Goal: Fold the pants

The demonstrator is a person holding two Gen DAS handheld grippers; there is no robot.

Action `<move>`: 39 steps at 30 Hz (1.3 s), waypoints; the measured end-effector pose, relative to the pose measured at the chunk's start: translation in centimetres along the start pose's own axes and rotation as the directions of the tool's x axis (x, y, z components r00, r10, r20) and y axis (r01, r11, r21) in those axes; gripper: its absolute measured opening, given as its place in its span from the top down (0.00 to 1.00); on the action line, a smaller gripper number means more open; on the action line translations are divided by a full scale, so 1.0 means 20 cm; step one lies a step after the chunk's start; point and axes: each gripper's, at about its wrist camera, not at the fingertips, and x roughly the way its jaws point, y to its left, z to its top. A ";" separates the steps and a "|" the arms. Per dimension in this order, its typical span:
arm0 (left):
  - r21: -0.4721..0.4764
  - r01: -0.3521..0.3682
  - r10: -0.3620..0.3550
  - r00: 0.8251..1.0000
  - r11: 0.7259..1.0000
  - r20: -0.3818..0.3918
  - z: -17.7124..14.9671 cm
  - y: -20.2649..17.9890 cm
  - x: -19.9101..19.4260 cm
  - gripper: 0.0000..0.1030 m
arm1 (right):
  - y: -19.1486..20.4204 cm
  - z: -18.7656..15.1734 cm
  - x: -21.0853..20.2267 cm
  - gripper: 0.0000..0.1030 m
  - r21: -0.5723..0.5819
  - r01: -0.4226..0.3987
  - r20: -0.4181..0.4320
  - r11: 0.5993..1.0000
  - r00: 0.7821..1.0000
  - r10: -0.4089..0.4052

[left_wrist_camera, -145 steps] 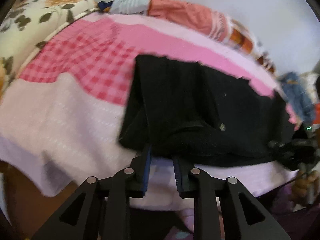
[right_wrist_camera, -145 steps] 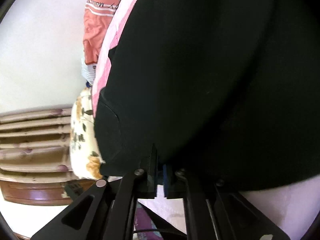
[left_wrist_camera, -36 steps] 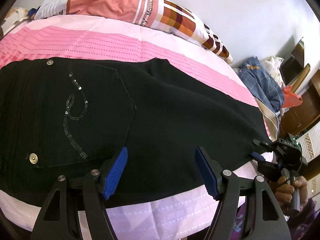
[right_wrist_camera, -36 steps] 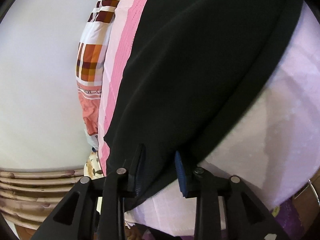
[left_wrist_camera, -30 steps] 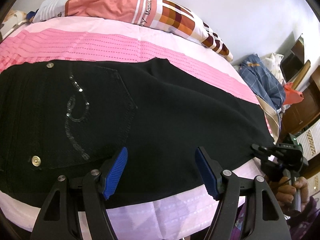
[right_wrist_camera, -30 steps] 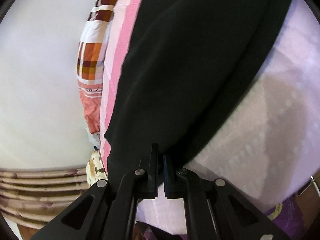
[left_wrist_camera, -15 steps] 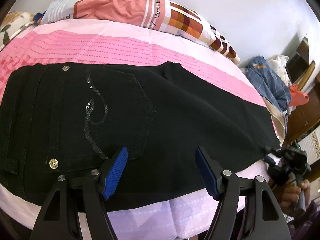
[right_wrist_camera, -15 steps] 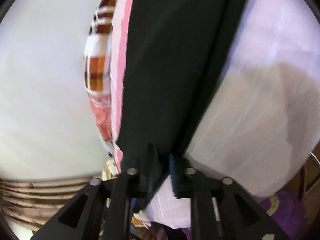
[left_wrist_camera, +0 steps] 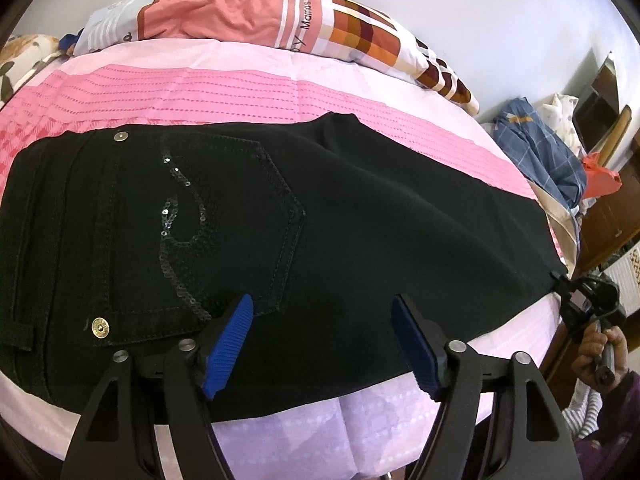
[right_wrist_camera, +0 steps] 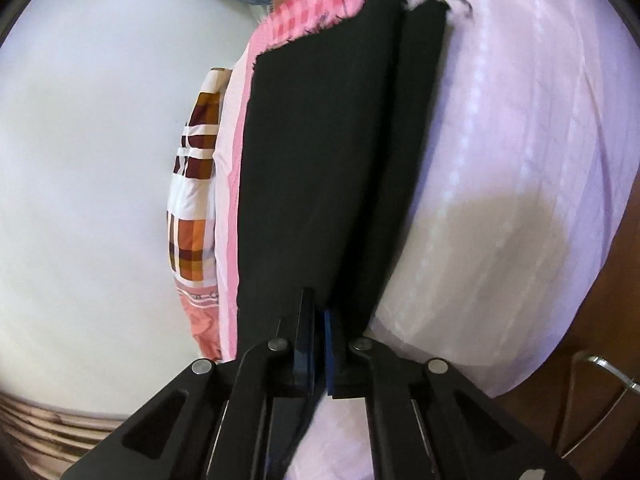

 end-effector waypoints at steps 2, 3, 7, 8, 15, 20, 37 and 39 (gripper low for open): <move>0.017 -0.007 0.007 1.000 1.000 -0.010 0.00 -0.02 0.00 0.25 | 0.03 -0.01 -0.02 0.96 -0.029 0.022 0.014 0.999 1.000 -0.021; 0.024 -0.009 0.010 1.000 1.000 -0.013 0.00 -0.02 0.00 0.25 | 0.02 -0.01 -0.04 0.96 -0.027 0.019 0.015 0.999 1.000 -0.019; 0.055 -0.016 0.017 1.000 0.998 -0.013 0.00 -0.03 0.01 0.23 | -0.07 0.02 -0.06 0.97 0.021 -0.015 0.001 1.000 1.000 0.015; 0.058 -0.017 0.018 1.000 0.998 -0.012 0.00 -0.03 0.02 0.22 | -0.06 0.02 -0.07 0.96 0.014 -0.017 0.002 1.000 1.000 0.017; 0.061 -0.019 0.020 1.000 0.998 -0.018 0.01 -0.03 0.03 0.19 | -0.17 0.21 -0.21 0.86 0.127 -0.107 0.133 0.986 0.987 0.090; 0.067 -0.025 0.027 0.999 0.997 -0.022 0.01 -0.04 0.03 0.15 | -0.20 0.34 -0.30 0.95 0.114 -0.079 0.172 0.990 0.983 0.059; 0.077 -0.016 0.017 1.000 0.997 -0.014 0.02 -0.03 0.02 0.13 | -0.15 0.31 -0.40 0.82 0.124 0.079 0.174 0.989 0.980 -0.100; 0.049 -0.007 0.006 1.000 0.999 0.021 0.02 -0.01 -0.02 0.13 | 0.01 0.28 -0.47 0.82 0.028 0.148 0.241 0.989 0.959 -0.151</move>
